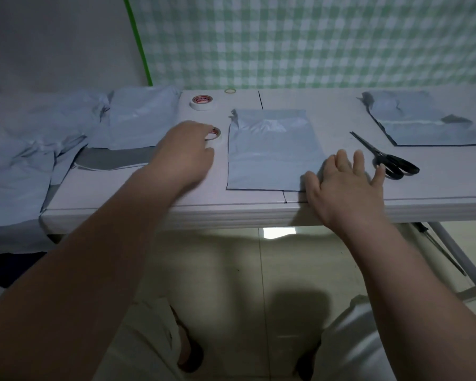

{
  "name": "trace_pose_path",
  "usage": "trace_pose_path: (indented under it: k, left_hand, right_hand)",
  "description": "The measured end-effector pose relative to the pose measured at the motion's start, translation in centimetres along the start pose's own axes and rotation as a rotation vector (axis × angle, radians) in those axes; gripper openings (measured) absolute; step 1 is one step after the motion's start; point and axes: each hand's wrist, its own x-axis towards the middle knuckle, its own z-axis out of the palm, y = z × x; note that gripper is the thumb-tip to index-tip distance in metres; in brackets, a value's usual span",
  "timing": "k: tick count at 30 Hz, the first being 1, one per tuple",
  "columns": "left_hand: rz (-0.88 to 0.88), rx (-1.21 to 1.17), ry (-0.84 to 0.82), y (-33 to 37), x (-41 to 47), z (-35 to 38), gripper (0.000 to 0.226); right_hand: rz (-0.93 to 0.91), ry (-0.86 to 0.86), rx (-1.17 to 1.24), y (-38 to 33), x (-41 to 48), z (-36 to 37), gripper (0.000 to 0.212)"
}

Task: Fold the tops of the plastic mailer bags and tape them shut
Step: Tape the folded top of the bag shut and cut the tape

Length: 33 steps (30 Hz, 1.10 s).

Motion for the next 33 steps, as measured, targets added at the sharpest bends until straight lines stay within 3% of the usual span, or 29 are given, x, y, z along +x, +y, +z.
trace_pose_path:
  k: [4, 6, 9, 11, 13, 15, 17, 19, 26, 33]
  left_hand:
    - [-0.071, 0.134, -0.076, -1.0, 2.3, 0.9, 0.029]
    - [-0.102, 0.123, 0.004, -0.6, 2.3, 1.0, 0.023]
    - [-0.074, -0.209, 0.21, 1.1, 0.5, 0.1, 0.015]
    - [-0.053, -0.63, 0.213, 3.2, -1.9, -0.8, 0.006]
    - [0.054, -0.815, 0.19, 4.8, -4.1, -1.0, 0.017]
    - [0.139, -0.835, 0.176, 5.6, -5.7, -0.7, 0.015]
    - [0.22, -0.803, 0.212, 5.9, -6.8, -0.3, 0.007]
    - [0.247, -0.801, 0.262, 6.0, -7.6, -0.1, 0.013]
    - [0.019, -1.239, 0.051, 6.3, -8.8, -1.4, 0.053]
    - [0.008, -1.202, 0.15, 7.0, -9.5, -2.2, 0.041]
  right_hand:
    - [-0.078, 0.126, 0.15, -1.0, 0.1, -1.2, 0.058]
    - [-0.168, 0.2, 0.337, -1.7, -0.1, -2.3, 0.054]
    - [-0.178, 0.22, 0.732, -2.8, -0.7, -4.0, 0.039]
    - [-0.108, 0.123, 1.007, -3.5, -0.9, -4.6, 0.024]
    - [-0.027, -0.098, 1.306, -4.2, -1.3, -5.0, 0.025]
    - [-0.022, -0.305, 1.471, -4.7, -2.0, -5.0, 0.034]
    - [-0.049, -0.374, 1.529, -4.9, -2.6, -4.7, 0.029]
    - [-0.069, -0.413, 1.602, -4.7, -3.0, -4.5, 0.026]
    - [-0.124, -0.595, 1.868, -3.5, -3.7, -4.2, 0.017]
    - [0.002, -0.758, 2.292, -3.7, -4.1, -3.6, 0.021]
